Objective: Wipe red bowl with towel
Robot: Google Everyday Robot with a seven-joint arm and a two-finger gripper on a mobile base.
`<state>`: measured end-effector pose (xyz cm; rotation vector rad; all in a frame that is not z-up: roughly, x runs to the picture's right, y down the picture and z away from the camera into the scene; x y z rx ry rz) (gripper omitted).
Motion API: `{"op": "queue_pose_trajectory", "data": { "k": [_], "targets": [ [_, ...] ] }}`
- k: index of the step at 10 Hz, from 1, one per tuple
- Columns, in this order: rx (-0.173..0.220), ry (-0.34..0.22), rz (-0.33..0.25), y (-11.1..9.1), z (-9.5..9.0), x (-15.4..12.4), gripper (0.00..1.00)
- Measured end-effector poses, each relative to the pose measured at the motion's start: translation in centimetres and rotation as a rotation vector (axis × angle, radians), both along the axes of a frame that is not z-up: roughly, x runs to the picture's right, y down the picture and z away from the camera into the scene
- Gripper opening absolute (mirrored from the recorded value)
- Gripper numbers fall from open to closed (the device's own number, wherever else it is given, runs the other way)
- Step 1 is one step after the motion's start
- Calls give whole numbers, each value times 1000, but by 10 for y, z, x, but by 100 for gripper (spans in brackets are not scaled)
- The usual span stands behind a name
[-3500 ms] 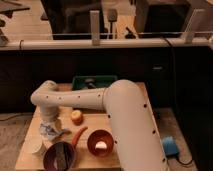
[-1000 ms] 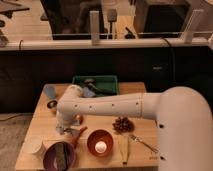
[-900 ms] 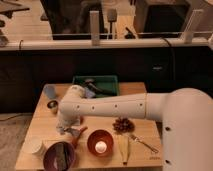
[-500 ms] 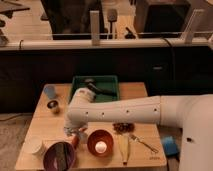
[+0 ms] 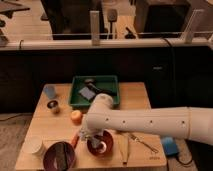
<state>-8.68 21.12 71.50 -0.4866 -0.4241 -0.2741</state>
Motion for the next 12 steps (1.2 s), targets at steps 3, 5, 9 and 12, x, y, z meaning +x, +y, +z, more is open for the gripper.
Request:
{"op": "queue_pose_trajectory", "data": {
  "k": [3,5,9,12],
  "targets": [
    [-51,42,70,24,4,24,0],
    [-90,50,89,37,14,27,0],
    [-134,67,110,54,23,34,0],
    [-174,111,150,76,25,54,0]
  ]
}}
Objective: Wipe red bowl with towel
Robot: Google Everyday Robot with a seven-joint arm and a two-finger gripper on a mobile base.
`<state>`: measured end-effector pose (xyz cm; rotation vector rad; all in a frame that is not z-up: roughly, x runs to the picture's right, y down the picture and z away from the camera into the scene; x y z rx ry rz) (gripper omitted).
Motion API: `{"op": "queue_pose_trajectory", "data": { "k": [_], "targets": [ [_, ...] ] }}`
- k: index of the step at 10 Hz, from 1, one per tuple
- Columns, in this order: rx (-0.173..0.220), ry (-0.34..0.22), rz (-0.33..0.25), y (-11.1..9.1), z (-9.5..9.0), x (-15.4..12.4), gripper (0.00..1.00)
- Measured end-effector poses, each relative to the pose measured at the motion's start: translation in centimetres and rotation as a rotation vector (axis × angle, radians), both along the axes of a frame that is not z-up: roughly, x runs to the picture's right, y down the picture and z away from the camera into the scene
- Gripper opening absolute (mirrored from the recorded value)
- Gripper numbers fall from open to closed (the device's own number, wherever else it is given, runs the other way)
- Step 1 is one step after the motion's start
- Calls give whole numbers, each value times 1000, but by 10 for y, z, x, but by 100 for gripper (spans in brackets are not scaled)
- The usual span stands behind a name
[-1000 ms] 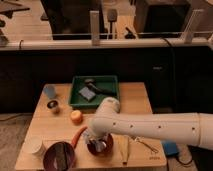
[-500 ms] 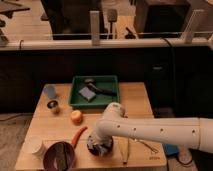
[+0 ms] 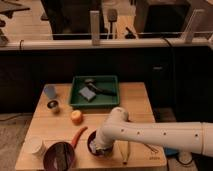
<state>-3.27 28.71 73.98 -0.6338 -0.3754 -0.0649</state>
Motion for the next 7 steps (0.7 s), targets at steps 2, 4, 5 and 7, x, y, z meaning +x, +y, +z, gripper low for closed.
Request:
{"op": "queue_pose_trajectory", "data": {
  "k": [2,4,5,7],
  "targets": [
    [-8,31,14,5,-3,11,0],
    [4,59,7,0,-5,19,0],
    [13,64,-2,-3,-6,20,0],
    [38,67,-37,-23,-2,20,0]
  ]
}}
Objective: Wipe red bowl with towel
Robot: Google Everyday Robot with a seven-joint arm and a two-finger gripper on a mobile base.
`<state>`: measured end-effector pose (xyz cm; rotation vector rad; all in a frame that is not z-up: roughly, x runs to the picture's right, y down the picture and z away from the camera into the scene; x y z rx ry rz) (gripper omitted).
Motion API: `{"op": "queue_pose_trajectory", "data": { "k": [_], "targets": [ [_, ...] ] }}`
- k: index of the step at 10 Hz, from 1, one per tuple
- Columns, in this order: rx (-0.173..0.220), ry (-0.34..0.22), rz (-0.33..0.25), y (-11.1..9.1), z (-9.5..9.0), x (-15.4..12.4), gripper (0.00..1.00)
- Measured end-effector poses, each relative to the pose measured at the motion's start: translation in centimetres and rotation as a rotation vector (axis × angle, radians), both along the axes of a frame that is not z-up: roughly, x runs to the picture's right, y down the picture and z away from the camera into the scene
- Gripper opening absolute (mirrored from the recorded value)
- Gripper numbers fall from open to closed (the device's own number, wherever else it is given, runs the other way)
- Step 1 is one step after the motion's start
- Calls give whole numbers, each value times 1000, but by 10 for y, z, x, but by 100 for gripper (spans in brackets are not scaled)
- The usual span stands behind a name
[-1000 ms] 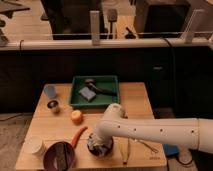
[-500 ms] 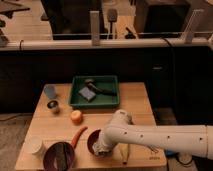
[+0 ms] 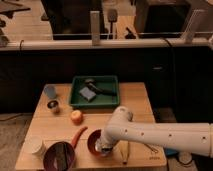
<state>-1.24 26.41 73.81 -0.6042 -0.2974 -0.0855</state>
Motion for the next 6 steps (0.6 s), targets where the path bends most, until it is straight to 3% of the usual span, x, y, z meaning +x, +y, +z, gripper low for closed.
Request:
{"op": "queue_pose_trajectory", "data": {
  "k": [3,6],
  "targets": [
    [26,-11,-75,-29,12,-4,0],
    [36,-62,-128,-39,24,-23,0]
  ]
}}
